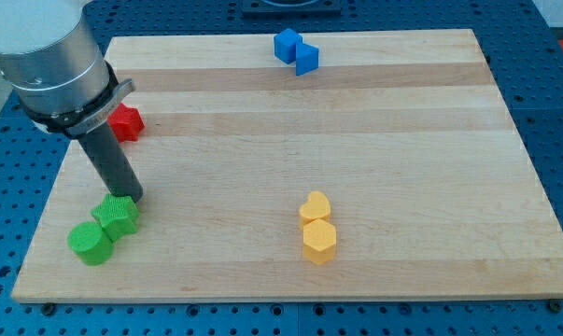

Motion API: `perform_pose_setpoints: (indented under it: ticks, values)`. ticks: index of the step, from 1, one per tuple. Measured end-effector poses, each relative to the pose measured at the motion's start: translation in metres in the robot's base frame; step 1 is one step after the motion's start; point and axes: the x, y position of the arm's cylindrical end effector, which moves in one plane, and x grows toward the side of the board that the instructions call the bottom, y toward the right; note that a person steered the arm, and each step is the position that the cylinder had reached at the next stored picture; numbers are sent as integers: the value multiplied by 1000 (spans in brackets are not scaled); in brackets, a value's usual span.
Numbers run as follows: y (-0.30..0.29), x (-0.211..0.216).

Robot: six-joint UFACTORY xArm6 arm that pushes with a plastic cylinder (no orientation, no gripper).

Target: Move your arm to the blue triangle

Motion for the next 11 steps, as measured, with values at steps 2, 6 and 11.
perform_pose_setpoints:
  ticks: [2,6,11]
  values:
    - [10,-11]
    - [199,-155]
    - [228,-261]
